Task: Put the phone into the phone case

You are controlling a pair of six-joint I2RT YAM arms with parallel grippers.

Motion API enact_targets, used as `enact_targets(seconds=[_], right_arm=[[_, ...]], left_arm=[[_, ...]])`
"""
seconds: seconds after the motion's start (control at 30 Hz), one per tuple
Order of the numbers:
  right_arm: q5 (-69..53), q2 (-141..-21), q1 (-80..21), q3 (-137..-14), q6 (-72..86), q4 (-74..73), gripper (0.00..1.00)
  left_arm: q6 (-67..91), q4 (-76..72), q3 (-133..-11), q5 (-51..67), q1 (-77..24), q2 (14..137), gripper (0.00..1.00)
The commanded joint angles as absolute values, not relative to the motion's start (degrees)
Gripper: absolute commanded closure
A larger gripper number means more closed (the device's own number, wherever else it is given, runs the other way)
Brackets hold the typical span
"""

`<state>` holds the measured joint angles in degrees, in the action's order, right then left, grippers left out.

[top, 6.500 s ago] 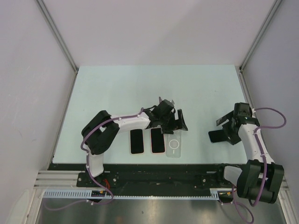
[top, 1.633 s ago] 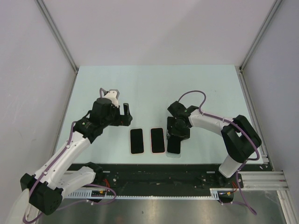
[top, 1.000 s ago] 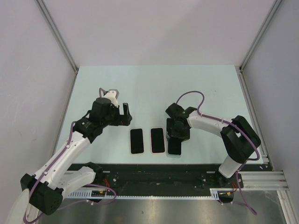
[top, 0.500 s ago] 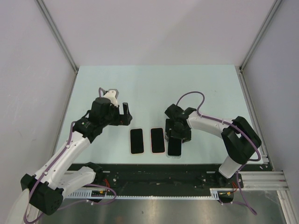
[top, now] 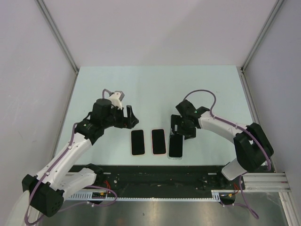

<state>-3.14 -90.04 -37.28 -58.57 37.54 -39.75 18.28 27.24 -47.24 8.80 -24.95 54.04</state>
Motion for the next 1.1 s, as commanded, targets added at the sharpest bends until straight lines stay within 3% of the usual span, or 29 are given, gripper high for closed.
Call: enact_targets(seconds=[0.0,0.23,0.4,0.67,0.8,0.93,1.07], right_arm=[[-11.07,-82.37,-32.72,-52.75,33.92,-31.84,0.14],[-21.79,-73.3,-23.21,-41.31,31.91,-23.3,0.19],[-25.74,-74.0,-22.59,-38.85,31.2,-20.22,0.32],[-27.86,-75.67,-22.76,-36.13,31.46,-17.05,0.43],[-27.51,-75.06,-22.5,-35.25,31.9,-16.7,0.43],[-26.2,-73.13,-20.75,-33.75,32.87,-17.14,0.34],[-25.4,-70.85,-18.81,-31.38,34.1,-17.05,0.32]], left_arm=[[22.13,21.8,-47.46,20.38,-25.48,56.68,0.15],[26.27,17.76,-50.0,19.07,-31.54,64.32,0.21],[31.01,12.4,-50.62,20.3,-36.29,72.22,0.25],[32.52,10.72,-55.63,17.85,-42.44,82.08,0.3],[32.78,10.81,-58.53,17.67,-44.21,87.26,0.32],[33.31,10.81,-61.95,17.75,-45.88,92.89,0.35],[33.92,10.81,-64.24,17.58,-47.89,98.07,0.39]])
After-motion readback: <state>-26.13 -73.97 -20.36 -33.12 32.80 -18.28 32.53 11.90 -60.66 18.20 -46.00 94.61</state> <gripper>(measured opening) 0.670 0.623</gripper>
